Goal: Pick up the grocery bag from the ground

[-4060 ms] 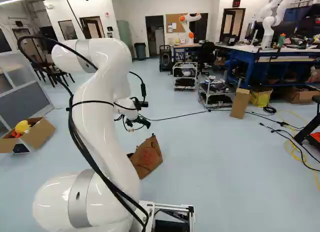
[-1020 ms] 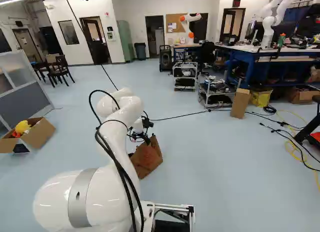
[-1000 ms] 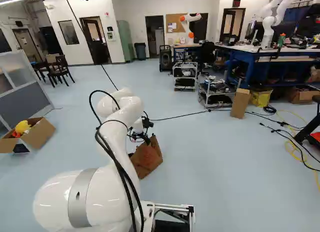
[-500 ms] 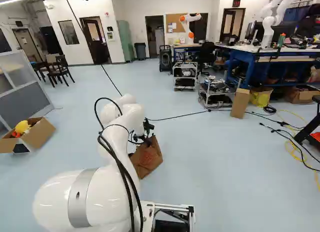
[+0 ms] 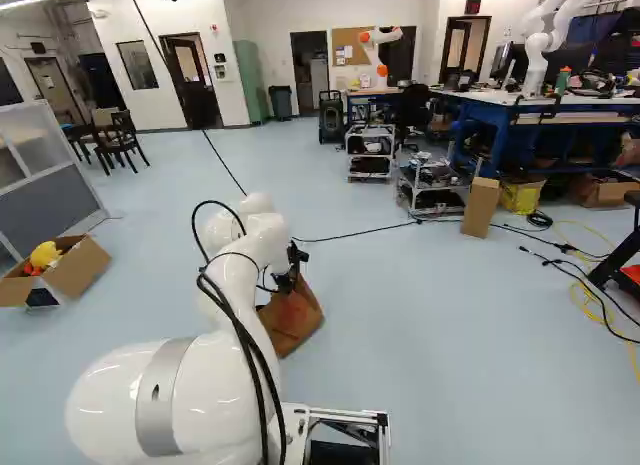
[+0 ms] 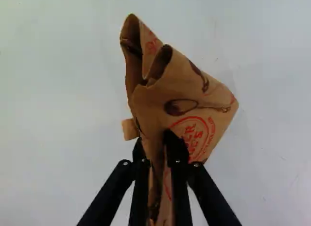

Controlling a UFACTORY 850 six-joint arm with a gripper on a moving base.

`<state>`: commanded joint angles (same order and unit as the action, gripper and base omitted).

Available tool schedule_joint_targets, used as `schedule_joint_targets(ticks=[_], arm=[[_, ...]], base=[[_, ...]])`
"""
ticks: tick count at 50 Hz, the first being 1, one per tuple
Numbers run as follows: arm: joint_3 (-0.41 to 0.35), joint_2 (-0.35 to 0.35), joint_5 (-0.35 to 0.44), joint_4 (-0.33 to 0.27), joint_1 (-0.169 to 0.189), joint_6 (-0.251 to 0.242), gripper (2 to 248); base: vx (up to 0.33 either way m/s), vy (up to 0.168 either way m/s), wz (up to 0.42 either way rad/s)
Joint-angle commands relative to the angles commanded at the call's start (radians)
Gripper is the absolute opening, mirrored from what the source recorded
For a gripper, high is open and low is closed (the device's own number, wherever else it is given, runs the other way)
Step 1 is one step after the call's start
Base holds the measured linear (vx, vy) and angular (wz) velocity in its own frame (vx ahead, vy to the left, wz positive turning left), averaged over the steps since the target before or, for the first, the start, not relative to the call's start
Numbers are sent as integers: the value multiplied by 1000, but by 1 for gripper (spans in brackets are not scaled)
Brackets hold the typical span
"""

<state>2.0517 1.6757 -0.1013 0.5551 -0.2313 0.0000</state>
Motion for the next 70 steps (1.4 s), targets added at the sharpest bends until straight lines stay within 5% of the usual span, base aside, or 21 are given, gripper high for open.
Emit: schedule_joint_targets(ticks=[3,4,10,70], arm=[[0,0,0,0,0,0,60],[0,0,0,0,0,0,26],[0,0,0,0,0,0,22],[-217,-214,0,0,19,0,22]], base=[[0,0,0],[0,0,0],[0,0,0],[0,0,0]])
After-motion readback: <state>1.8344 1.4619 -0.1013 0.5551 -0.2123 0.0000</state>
